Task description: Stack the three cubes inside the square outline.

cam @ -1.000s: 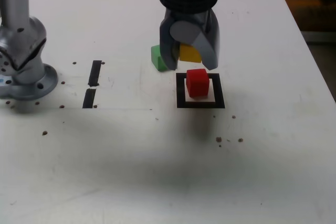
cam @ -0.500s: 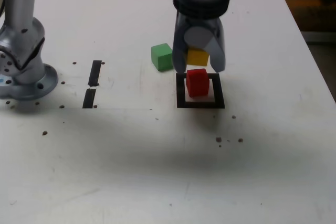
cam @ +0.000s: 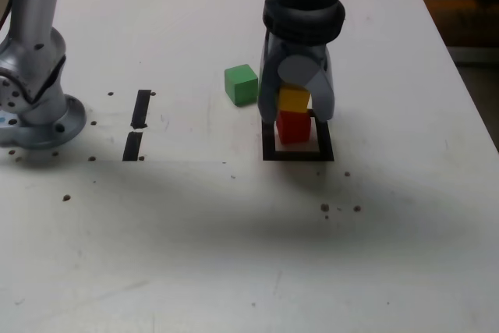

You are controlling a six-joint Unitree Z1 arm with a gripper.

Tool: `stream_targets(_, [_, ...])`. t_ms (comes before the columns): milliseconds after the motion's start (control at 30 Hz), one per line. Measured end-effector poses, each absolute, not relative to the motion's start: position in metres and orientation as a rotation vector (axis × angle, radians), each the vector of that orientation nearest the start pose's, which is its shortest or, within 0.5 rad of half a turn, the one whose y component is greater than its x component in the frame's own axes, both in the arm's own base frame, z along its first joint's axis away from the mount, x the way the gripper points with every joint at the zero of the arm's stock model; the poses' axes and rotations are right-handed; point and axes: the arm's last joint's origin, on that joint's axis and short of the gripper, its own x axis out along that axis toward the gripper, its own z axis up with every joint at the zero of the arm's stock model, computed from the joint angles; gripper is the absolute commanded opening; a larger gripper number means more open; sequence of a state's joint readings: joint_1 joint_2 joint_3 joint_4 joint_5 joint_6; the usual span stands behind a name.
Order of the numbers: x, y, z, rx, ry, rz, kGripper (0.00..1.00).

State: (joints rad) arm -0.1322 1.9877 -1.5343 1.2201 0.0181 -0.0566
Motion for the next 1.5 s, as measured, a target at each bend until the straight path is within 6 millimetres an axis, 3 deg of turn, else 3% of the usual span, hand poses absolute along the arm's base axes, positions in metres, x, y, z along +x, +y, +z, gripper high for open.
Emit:
stream_targets(300, [0.349, -0.044, 0.255, 0.079, 1.652, -0.038, 0.48])
stream_targets(867, [0.348, -0.034, 0.24, 0.073, 1.646, -0.036, 0.74])
stream_targets(1133, [0.349, -0.034, 0.24, 0.068, 1.627, -0.045, 0.77])
stream_targets(1367, [0.339, -0.033, 0.254, 0.075, 1.601, -0.038, 0.79])
stream_targets(1500, [0.325, -0.03, 0.277, 0.084, 1.557, -0.013, 0.83])
